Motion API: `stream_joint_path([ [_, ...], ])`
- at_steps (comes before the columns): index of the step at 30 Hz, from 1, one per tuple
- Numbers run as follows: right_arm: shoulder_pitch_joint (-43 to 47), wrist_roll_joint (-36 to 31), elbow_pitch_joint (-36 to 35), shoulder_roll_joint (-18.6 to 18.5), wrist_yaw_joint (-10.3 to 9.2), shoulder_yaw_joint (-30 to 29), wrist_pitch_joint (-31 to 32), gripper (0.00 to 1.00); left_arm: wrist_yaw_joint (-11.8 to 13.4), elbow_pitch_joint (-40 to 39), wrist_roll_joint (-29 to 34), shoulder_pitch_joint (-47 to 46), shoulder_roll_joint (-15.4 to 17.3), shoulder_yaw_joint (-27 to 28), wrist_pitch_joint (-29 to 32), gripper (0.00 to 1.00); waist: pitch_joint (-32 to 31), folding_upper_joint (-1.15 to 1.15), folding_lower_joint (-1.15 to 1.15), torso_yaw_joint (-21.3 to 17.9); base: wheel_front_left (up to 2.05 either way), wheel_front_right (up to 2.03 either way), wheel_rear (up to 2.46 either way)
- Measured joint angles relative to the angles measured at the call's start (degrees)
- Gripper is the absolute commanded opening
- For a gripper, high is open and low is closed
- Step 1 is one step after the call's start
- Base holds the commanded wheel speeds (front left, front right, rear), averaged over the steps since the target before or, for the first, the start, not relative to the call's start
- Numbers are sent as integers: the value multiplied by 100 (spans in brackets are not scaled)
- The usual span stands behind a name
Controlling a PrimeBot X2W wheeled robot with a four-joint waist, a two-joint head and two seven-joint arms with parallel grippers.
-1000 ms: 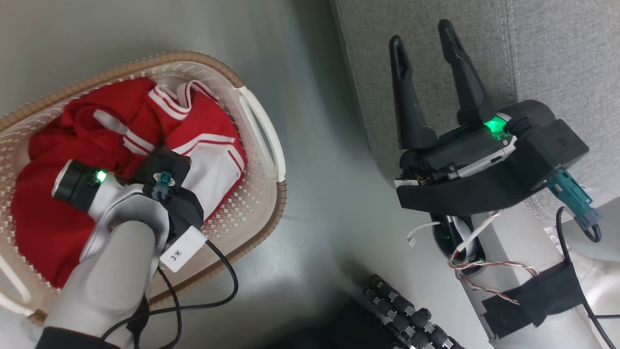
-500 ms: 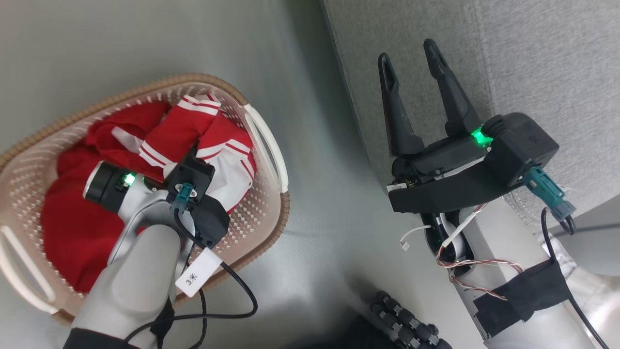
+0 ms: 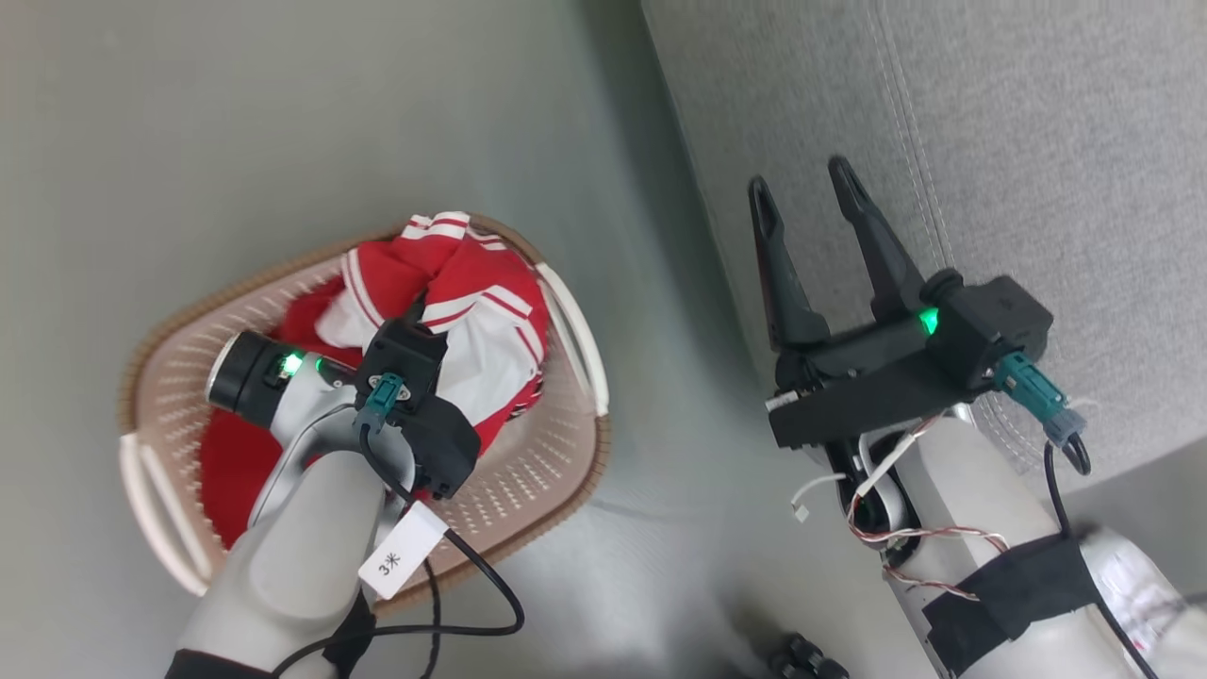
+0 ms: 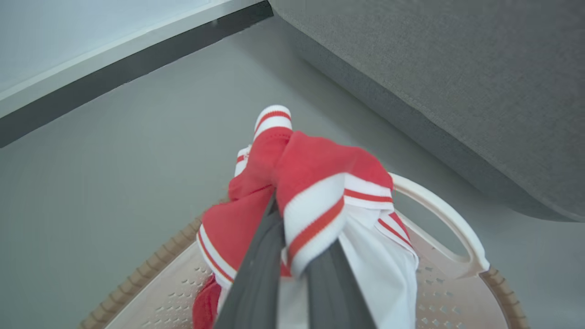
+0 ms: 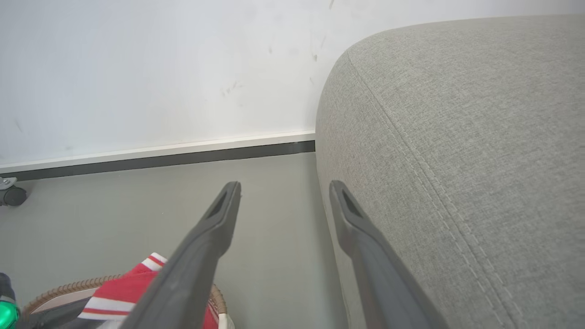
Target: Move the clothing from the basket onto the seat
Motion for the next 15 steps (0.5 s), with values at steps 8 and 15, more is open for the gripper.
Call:
stream_joint_path([
  [8, 239, -7, 356, -103, 58, -221, 0, 100, -151, -107, -137, 0, -91, -42, -36, 0, -564, 0, 0, 355, 0, 0, 0],
  [15, 458, -10, 635, -204, 96, -391, 1, 100, -246, -138, -293, -1, -152, -140, -37, 0, -1084, 0, 0, 656, 0, 0, 0],
])
